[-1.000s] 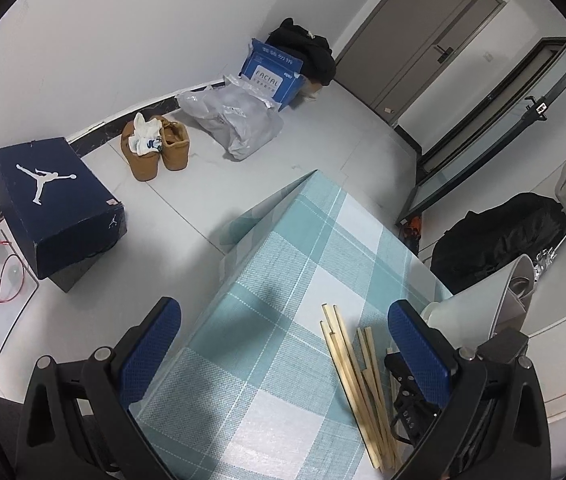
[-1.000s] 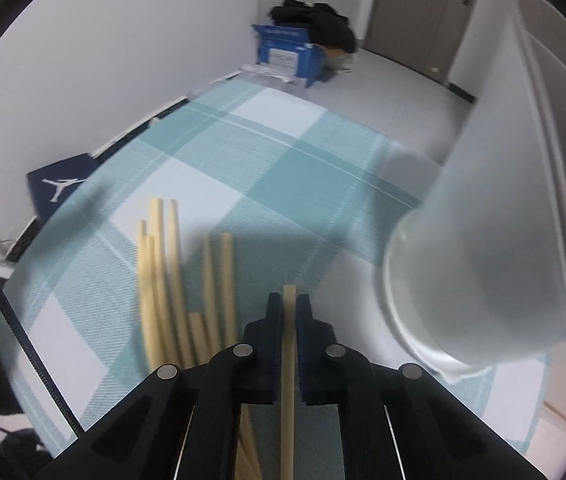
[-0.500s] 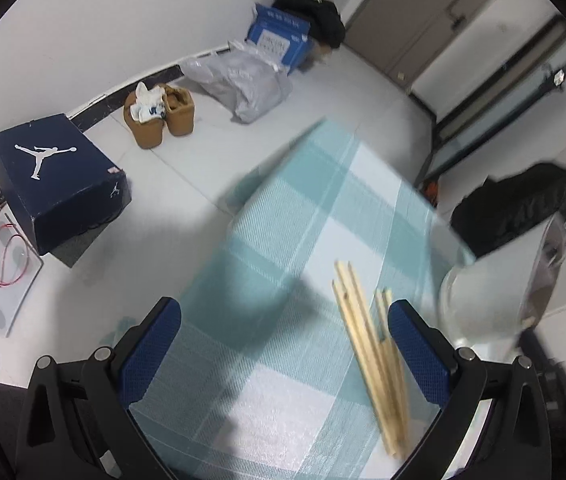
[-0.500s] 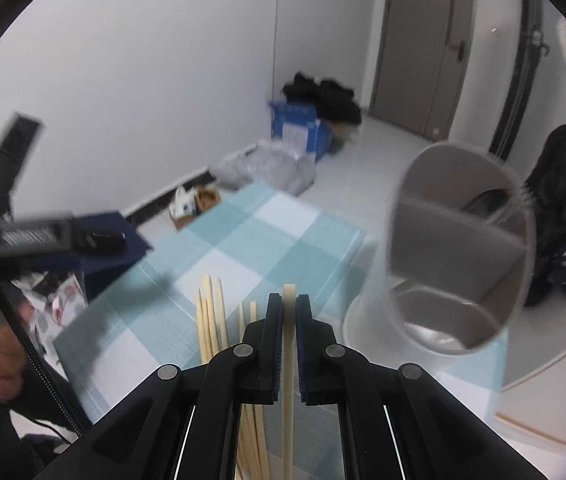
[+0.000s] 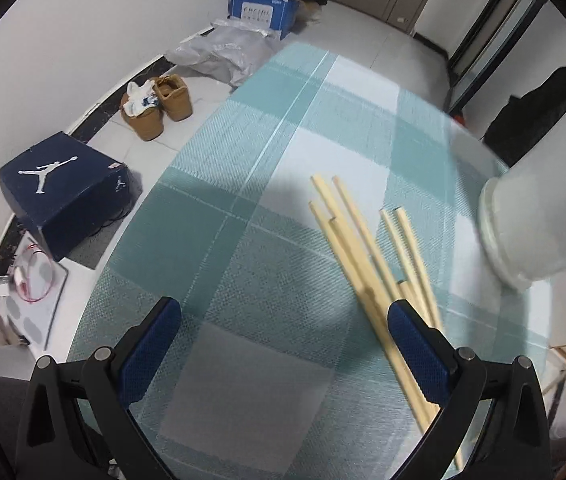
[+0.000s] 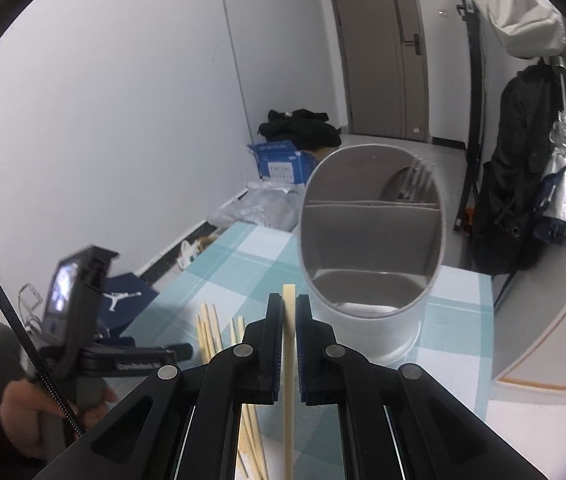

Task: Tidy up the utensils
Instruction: 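Lift the chopstick in the right gripper toward the holder while the left gripper approaches the chopsticks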

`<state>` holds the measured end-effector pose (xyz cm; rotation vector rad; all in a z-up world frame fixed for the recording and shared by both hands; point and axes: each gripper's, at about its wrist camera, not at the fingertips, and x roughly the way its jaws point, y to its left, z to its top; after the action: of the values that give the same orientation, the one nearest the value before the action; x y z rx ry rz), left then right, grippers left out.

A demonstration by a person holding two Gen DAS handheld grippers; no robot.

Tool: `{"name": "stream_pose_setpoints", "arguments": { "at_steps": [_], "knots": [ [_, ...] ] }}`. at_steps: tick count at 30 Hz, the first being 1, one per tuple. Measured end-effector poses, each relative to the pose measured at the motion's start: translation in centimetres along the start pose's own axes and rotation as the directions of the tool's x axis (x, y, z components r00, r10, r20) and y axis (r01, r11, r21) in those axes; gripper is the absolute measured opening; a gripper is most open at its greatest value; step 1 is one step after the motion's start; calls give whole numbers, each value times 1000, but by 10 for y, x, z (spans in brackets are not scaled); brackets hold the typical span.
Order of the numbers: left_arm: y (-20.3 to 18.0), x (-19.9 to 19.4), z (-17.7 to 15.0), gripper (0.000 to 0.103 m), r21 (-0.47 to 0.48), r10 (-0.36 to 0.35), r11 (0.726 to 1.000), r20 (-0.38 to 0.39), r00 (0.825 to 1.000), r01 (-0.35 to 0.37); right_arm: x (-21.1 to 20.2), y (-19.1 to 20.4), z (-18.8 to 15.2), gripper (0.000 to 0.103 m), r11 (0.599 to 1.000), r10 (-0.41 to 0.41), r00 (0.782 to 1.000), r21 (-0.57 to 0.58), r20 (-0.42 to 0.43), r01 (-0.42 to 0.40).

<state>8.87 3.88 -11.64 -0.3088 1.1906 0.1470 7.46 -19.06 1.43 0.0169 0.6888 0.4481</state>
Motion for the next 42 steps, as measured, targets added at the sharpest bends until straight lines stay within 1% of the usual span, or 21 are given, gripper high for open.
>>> {"name": "stream_pose_setpoints", "arguments": {
  "at_steps": [3,5,7,11,15,19,23,25,27,35,37,39,42],
  "knots": [
    [-2,3,1,102,-2,38,999,6,999,-38,-4,-9,1,5,1000,-2,1000,29,6,2],
    [-4,6,1,101,4,57,998,3,998,-57,-16,-18,1,5,999,-4,1000,42,19,4],
    [-9,9,1,102,34,99,995,-1,995,-99,-19,-21,1,5,999,2,1000,54,28,-4],
    [-18,12,-2,102,66,143,988,-3,990,-142,-24,-21,0,5,998,6,999,66,34,-8],
    [-18,11,0,102,50,141,989,-13,990,-141,-28,-23,0,5,997,17,999,78,43,-20],
    [-22,7,0,102,21,85,996,-15,996,-85,-32,-25,0,5,997,22,998,79,53,-26],
    [-31,11,0,102,53,108,993,-8,994,-107,-36,-26,1,5,997,23,998,78,61,-28],
    [-31,12,1,102,50,114,992,-16,993,-113,-37,-27,1,5,996,22,998,79,61,-27],
    [-29,12,1,102,43,118,992,-41,992,-117,-38,-28,1,5,996,22,998,83,61,-27],
    [-25,12,0,102,38,122,992,-62,991,-119,-41,-27,1,5,997,20,998,78,63,-25],
    [-21,14,2,102,43,161,987,-75,984,-158,-41,-26,1,5,997,20,998,72,64,-25],
    [-15,15,6,102,25,157,987,-86,984,-156,-40,-25,2,5,997,21,998,68,64,-25],
    [-10,13,10,101,-3,116,993,-99,988,-117,-39,-25,2,5,997,22,998,68,60,-26]
  ]
}}
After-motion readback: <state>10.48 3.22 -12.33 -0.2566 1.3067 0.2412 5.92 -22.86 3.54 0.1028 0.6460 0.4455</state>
